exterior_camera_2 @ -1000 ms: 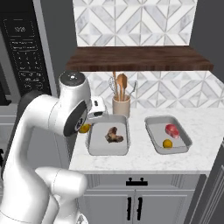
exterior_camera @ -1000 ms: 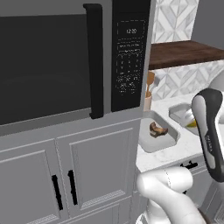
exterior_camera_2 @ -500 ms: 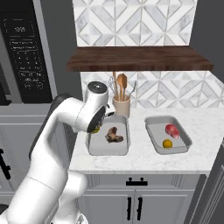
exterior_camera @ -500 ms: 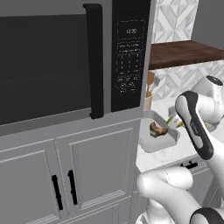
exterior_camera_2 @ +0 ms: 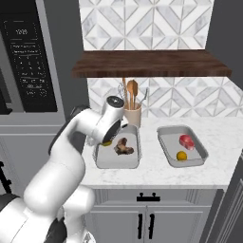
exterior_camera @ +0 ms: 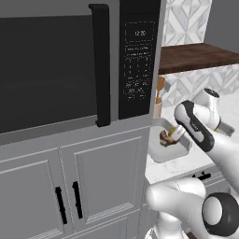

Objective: Place one lemon and one steak in each tupperware on the nearby counter, to pack two identical lunches.

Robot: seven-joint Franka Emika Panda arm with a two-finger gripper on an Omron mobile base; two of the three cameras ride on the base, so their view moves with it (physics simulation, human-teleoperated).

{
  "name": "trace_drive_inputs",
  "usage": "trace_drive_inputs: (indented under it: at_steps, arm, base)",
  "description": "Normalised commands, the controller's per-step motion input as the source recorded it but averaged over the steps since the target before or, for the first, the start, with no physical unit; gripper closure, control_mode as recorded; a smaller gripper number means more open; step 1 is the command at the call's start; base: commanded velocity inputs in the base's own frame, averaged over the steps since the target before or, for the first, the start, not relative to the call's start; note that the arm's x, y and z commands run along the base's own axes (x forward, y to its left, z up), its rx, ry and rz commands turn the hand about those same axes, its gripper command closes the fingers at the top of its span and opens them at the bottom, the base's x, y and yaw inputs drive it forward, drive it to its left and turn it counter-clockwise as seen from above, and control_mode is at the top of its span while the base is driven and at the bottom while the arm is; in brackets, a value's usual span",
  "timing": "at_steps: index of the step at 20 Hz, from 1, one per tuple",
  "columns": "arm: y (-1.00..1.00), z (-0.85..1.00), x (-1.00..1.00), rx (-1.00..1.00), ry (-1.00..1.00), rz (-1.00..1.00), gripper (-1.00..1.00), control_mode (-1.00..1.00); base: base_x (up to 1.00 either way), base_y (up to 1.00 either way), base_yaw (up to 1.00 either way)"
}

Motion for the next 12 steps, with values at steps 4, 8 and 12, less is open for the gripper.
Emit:
trace_drive_inputs:
  at_steps: [4,8,12]
  arm:
    - [0.21,-0.42,0.48,0.00,0.01,0.04,1.00,-1.00]
    - [0.03,-0.47,0.51,0.00,0.01,0.01,1.00,-1.00]
    - [0.00,-0.48,0.48,0.01,0.09,0.09,1.00,-1.00]
  base:
    - [0.00,0.00,0.00]
    - [0.00,0.00,0.00]
    - [0.00,0.00,0.00]
